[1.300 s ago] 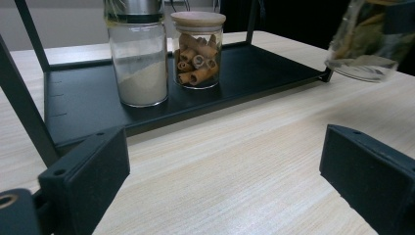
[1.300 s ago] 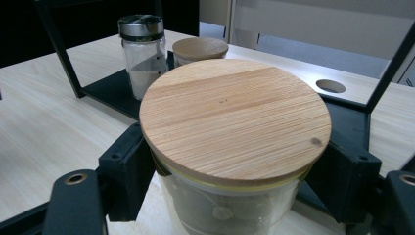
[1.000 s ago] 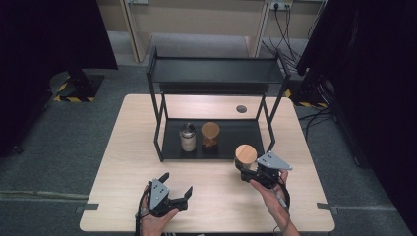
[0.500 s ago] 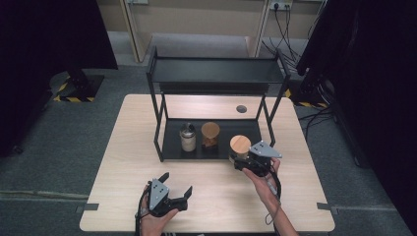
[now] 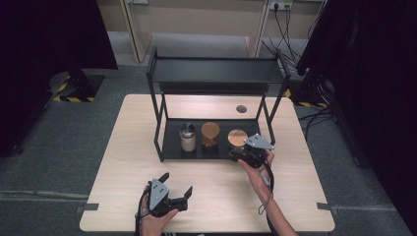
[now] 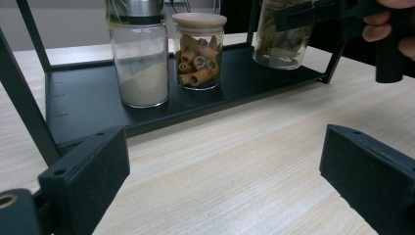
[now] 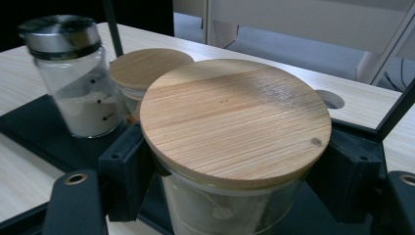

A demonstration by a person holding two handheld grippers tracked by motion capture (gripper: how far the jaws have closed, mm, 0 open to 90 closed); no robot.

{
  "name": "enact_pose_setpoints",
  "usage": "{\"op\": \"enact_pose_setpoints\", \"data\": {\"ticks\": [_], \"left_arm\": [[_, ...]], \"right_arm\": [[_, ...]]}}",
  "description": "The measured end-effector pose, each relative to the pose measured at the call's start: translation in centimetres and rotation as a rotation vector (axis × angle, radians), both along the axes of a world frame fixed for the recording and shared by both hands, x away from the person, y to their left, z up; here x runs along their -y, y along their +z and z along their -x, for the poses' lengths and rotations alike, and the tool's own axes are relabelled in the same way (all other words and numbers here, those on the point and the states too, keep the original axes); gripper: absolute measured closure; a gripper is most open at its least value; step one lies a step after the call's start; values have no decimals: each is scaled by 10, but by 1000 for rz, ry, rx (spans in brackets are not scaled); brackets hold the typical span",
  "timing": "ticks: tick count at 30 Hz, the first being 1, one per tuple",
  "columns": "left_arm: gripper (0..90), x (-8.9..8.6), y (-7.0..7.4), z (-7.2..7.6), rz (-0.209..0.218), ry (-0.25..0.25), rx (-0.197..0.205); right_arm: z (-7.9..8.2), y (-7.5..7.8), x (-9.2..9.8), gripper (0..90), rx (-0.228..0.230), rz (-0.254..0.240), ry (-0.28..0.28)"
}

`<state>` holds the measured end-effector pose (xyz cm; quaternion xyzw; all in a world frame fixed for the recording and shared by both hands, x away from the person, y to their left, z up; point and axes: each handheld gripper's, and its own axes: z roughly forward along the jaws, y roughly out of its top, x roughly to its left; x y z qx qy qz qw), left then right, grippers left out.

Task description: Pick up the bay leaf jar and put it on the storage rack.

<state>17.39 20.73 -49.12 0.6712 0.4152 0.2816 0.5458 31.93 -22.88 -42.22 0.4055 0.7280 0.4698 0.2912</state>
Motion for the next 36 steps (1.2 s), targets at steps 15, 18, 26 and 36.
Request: {"op": "enact_pose_setpoints", "data": {"ticks": [15, 18, 26, 36], "left_arm": [[36, 0, 0, 0, -1, -3, 0], [36, 0, 0, 0, 0, -1, 1], [36, 0, 0, 0, 2, -2, 1], [36, 0, 0, 0, 5, -2, 1]], "right_arm": [[-25, -7, -12, 255, -30, 25, -60], [-31, -7, -14, 255, -38, 24, -65], [-38, -9, -18, 254, -48, 22, -75], [-44, -12, -23, 254, -53, 26, -77]]}}
